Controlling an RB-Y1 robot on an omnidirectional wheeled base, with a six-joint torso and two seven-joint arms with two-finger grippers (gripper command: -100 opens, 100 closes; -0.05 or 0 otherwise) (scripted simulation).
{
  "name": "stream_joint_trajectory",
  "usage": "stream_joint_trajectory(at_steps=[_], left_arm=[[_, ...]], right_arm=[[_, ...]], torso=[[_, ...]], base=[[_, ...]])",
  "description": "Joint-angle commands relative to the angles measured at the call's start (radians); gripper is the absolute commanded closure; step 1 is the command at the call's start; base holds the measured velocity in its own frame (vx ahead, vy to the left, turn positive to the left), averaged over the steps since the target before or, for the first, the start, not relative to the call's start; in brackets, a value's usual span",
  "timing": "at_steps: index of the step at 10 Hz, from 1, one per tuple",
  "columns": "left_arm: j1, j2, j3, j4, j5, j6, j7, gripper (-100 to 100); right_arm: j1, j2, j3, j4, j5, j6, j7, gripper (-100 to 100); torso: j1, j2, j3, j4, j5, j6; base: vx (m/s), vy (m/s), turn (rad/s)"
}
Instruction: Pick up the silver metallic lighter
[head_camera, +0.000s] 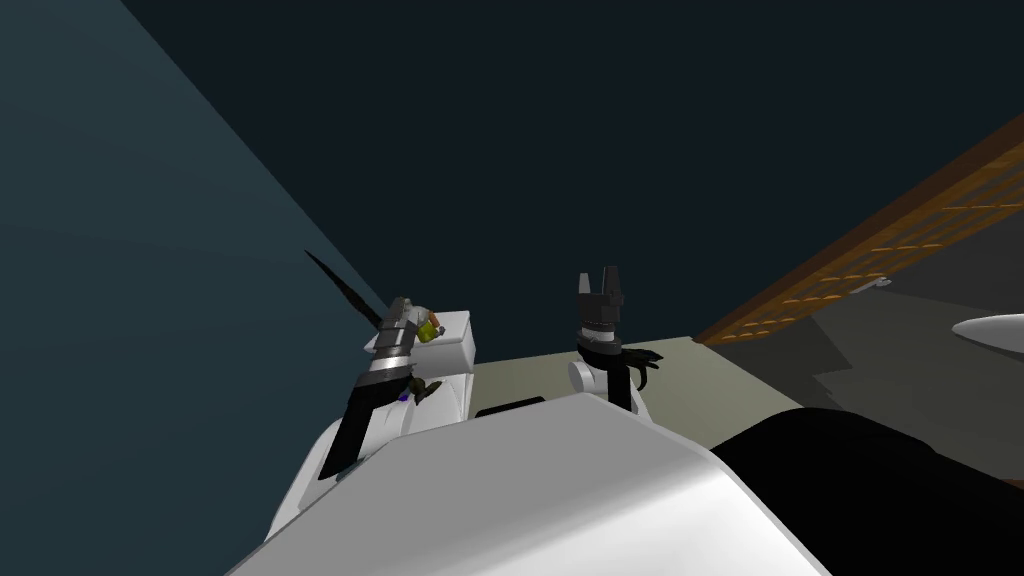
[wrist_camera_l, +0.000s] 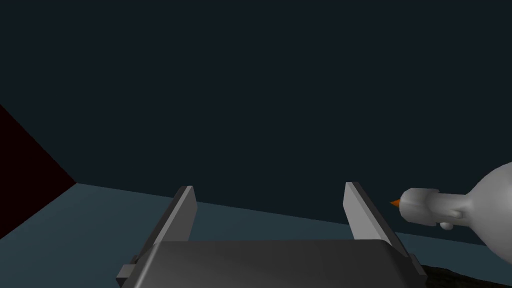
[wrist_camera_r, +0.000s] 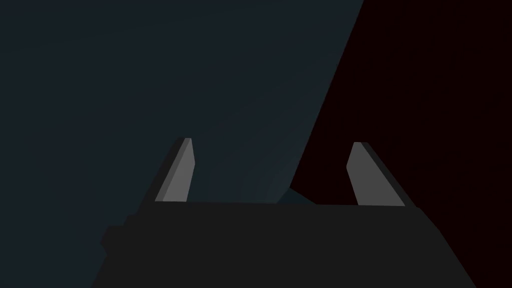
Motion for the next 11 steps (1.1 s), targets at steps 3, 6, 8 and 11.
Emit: stream_joint_trajectory(at_steps=[3,6,8,11], left_arm=[[-0.007,0.014,0.002,0.021,0.002,0.085,-0.003,-100],[-0.01,0.028,0.003,0.044,0.004,0.165,-0.006,-100],[-0.012,0.039,0.003,0.058,0.006,0.217,-0.009,-100],[-0.015,0.06,0.004,0.079,0.008,0.29,-0.012,-100]], right_arm=[[0.0,0.0,0.0,0.0,0.0,0.0,0.0,0],[0.0,0.0,0.0,0.0,0.0,0.0,0.0,0],[0.0,0.0,0.0,0.0,0.0,0.0,0.0,0],[0.0,0.0,0.0,0.0,0.0,0.0,0.0,0]], torso=[[0.0,0.0,0.0,0.0,0.0,0.0],[0.0,0.0,0.0,0.0,0.0,0.0],[0.0,0.0,0.0,0.0,0.0,0.0],[0.0,0.0,0.0,0.0,0.0,0.0]], base=[[0.023,-0.005,-0.018],[0.019,-0.007,-0.021],[0.024,-0.003,-0.021],[0.022,-0.003,-0.021]])
